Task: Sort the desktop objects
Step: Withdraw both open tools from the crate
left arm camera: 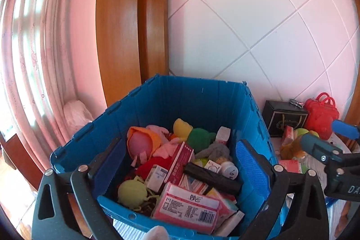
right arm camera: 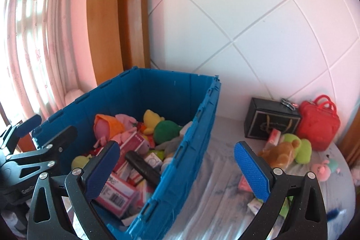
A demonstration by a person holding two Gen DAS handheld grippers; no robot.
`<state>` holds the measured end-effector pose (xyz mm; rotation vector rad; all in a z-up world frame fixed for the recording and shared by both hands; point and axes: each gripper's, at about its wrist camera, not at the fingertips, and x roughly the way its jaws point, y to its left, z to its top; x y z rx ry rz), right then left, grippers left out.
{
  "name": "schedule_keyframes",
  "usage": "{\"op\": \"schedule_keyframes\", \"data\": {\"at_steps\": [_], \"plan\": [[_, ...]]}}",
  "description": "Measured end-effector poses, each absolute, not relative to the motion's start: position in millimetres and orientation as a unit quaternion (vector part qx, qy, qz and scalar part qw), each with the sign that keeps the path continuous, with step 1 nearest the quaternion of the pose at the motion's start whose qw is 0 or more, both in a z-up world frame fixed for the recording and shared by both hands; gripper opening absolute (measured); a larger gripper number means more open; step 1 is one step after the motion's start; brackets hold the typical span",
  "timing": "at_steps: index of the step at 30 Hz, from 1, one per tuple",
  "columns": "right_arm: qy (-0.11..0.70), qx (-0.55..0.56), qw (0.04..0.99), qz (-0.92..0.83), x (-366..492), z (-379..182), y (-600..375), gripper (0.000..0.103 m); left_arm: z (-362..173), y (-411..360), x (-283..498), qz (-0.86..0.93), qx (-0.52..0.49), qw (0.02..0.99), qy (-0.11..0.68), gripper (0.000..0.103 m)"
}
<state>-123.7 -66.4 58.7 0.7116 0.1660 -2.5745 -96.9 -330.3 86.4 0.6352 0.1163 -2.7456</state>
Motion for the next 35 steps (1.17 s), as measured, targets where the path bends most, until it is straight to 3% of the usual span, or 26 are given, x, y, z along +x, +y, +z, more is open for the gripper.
{"op": "schedule_keyframes", "data": {"at_steps": [35], "plan": [[0.045,0.272,0.201,-0.94,-105.1,51.2,-64.3,0.103,76.9,-335.7,-81.3,-0.966,0.218,0.133,0.041,0.1]]}}
